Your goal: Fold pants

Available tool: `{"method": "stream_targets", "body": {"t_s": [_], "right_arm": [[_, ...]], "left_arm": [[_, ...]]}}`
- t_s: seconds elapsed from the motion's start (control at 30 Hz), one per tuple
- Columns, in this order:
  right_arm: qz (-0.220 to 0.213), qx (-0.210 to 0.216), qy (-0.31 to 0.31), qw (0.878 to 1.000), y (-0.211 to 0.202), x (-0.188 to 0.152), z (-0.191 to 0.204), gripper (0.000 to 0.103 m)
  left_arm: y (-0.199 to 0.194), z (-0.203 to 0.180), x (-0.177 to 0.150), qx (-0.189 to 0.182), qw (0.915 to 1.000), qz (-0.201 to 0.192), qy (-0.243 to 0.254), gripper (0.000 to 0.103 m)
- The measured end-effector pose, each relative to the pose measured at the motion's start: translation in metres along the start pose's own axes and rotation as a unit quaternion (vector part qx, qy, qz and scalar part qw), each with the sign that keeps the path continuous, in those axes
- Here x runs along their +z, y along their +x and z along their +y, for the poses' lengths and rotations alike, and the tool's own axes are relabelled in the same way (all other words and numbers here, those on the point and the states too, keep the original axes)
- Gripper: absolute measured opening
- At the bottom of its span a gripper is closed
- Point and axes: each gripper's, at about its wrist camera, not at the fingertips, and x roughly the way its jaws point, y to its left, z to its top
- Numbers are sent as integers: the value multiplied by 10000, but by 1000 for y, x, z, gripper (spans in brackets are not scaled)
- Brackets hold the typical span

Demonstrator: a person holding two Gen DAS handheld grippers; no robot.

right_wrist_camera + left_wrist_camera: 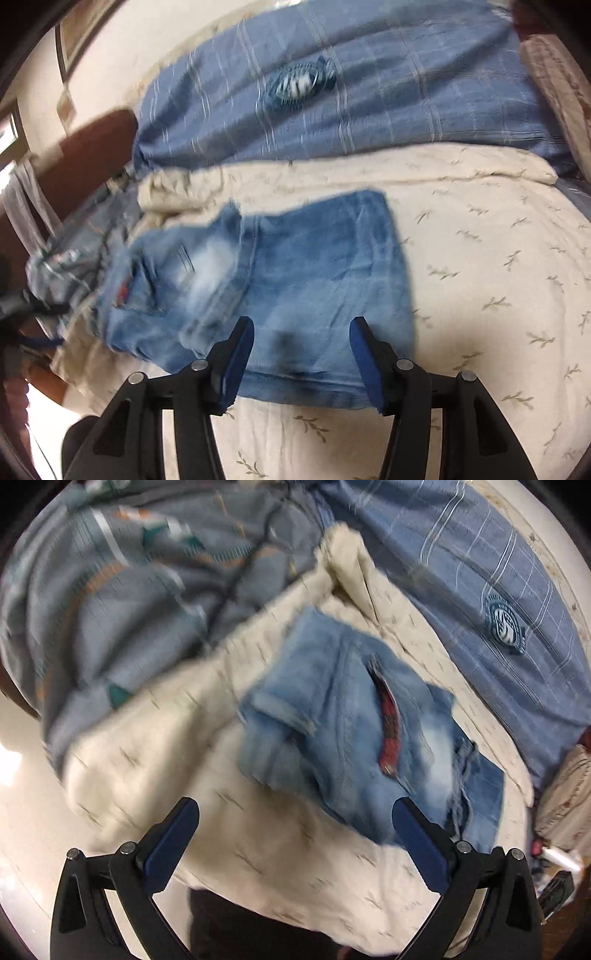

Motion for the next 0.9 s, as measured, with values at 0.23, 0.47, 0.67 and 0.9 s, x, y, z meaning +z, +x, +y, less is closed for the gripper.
{"method": "stream_targets", "body": {"t_s": [0.23,0.47,0.67,0.9], "right_arm": [[-235,19,471,9986,-25,6,-31,58],[-384,156,863,9954,-40,11,-56,58],[-465,200,966,9940,-42,14,-63,58],[-510,251,1066,9927,-42,17,-66,58]], "left_arm": [[31,-6,-2,-157,9986,321,-378,103],[55,-14,8,-250,9986,186,-430,97],[67,-14,21,-454,9964,61,-718,87],[48,-19,21,-141,9977,-343,-572,48]]}}
